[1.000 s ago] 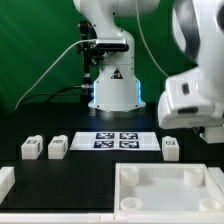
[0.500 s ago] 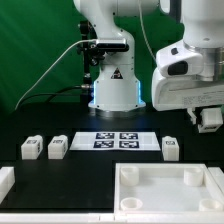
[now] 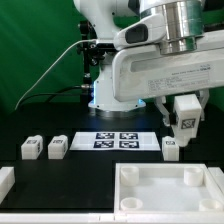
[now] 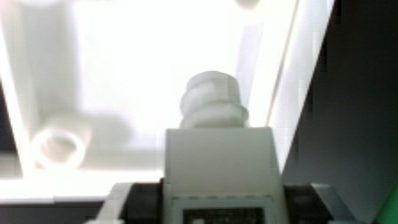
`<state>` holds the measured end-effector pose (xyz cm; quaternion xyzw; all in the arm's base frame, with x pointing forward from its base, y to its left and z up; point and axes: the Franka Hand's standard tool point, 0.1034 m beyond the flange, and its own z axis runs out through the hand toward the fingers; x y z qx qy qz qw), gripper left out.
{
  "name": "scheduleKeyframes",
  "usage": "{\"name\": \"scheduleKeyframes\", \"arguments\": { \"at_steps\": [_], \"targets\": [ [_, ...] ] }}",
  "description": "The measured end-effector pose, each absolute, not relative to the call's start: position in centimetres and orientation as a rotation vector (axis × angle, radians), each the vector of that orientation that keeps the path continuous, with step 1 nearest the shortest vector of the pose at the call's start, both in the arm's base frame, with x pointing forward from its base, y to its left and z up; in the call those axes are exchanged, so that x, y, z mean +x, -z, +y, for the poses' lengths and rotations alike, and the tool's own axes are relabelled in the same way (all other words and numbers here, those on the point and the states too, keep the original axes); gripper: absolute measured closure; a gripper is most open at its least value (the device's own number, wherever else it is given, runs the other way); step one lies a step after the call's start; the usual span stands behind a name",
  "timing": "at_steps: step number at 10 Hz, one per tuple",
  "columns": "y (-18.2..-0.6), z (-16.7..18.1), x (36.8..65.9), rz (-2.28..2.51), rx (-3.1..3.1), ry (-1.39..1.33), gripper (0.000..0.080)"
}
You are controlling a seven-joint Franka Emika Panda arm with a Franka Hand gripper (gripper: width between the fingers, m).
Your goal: Assemble one leg
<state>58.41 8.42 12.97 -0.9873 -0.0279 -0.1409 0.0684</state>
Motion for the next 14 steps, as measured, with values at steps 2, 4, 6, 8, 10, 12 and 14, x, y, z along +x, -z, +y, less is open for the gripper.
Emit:
{"name": "scheduleKeyframes", "arguments": {
  "at_steps": [2, 4, 6, 8, 10, 12, 14],
  "targets": [
    [-12.8, 7.7, 58.4, -0.074, -2.961, 0.681, 0.0509],
    [-12.3, 8.0, 58.2, -0.063, -2.953, 0.729, 0.0509],
    [-10.9, 10.2, 59.0, -0.1, -2.938, 0.775, 0.0509],
    [-11.1, 10.6, 61.3, -0.093, -2.911, 0.878, 0.0509],
    [-11.2, 11.7, 61.3, -0.095, -2.899, 0.913, 0.0508],
    [-11.1, 11.5, 61.3, -0.091, -2.901, 0.912, 0.0508],
    [-11.0, 11.3, 61.3, -0.087, -2.9, 0.925, 0.0508]
  ]
}}
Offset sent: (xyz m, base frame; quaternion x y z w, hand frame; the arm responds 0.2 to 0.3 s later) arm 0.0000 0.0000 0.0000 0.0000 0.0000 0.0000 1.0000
